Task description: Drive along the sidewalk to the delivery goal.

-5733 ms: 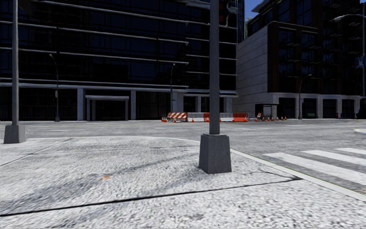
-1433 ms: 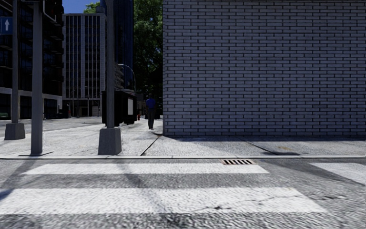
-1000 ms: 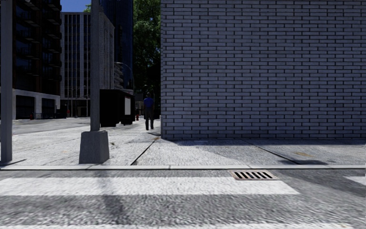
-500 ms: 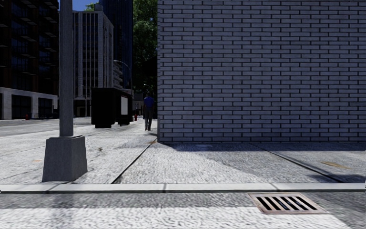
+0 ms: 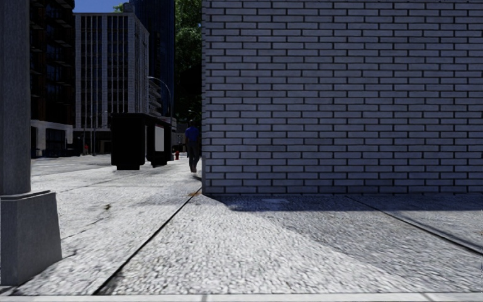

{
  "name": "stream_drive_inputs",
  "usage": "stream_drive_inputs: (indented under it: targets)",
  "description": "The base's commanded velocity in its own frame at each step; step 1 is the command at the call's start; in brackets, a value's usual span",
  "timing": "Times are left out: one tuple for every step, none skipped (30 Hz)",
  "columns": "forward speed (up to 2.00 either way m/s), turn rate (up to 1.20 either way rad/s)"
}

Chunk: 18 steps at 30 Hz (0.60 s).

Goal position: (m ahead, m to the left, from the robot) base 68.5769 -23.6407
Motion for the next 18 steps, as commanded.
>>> stream_drive_inputs:
  targets:
    - [1.50, 0.00]
    - [1.50, 0.00]
    - [1.50, 0.00]
    - [1.50, 0.00]
    - [1.50, 0.00]
    - [1.50, 0.00]
    - [1.50, 0.00]
    - [1.50, 0.00]
    - [1.50, 0.00]
    - [1.50, 0.00]
    - [1.50, 0.00]
    - [1.50, 0.00]
    - [1.50, 0.00]
    - [1.50, 0.00]
    - [1.50, 0.00]
    - [1.50, 0.00]
    - [1.50, 0.00]
    - [1.50, 0.00]
